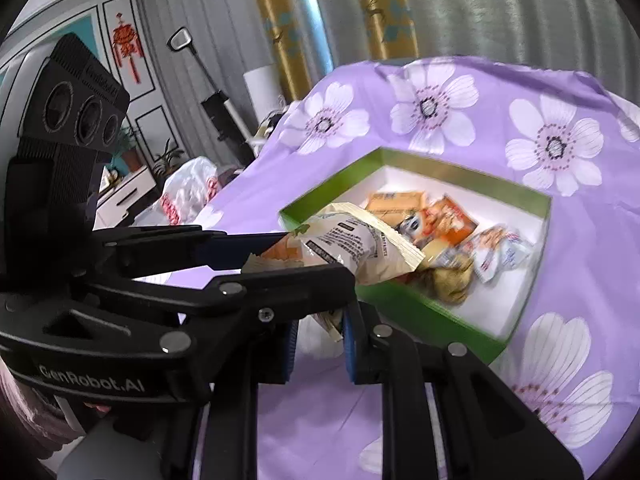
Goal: Organize snacks
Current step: 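Lift the white green-print bag and carry it over the green box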
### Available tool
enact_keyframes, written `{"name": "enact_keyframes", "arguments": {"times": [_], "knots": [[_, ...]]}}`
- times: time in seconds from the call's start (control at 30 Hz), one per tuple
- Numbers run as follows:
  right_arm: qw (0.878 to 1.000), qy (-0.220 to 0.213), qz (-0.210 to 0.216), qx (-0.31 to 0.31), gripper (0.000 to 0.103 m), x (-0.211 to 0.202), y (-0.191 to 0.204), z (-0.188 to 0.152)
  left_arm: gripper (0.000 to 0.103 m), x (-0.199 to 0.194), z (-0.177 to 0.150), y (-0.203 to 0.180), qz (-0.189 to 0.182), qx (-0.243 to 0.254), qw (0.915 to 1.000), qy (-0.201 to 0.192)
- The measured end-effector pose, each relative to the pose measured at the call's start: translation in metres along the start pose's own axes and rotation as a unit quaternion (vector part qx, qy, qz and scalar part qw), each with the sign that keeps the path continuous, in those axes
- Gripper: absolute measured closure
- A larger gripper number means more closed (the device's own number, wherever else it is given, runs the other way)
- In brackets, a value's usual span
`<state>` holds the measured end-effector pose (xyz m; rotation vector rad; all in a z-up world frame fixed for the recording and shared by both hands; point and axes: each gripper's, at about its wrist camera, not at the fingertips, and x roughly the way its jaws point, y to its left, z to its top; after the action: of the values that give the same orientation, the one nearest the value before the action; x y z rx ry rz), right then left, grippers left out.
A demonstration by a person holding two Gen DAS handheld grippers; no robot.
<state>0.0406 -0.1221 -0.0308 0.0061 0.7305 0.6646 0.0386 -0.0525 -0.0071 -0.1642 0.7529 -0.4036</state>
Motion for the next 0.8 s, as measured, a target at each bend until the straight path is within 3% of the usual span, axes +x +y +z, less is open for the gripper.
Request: {"name": "enact_keyframes", "arguments": {"times": [0.37, 0.8], "knots": [[0.999, -0.021, -0.021, 0.016, 0.083, 0.001, -0.032, 0.021, 0.057, 0.028, 0.034, -0.006, -0.011, 0.016, 0.9998, 0.005], [0.999, -0.006, -0.026, 0.030, 0.083, 0.033, -0.065, 0.042, 0.057, 0.067, 0.058, 0.020, -0.026, -0.020, 0.9988, 0.035]]}}
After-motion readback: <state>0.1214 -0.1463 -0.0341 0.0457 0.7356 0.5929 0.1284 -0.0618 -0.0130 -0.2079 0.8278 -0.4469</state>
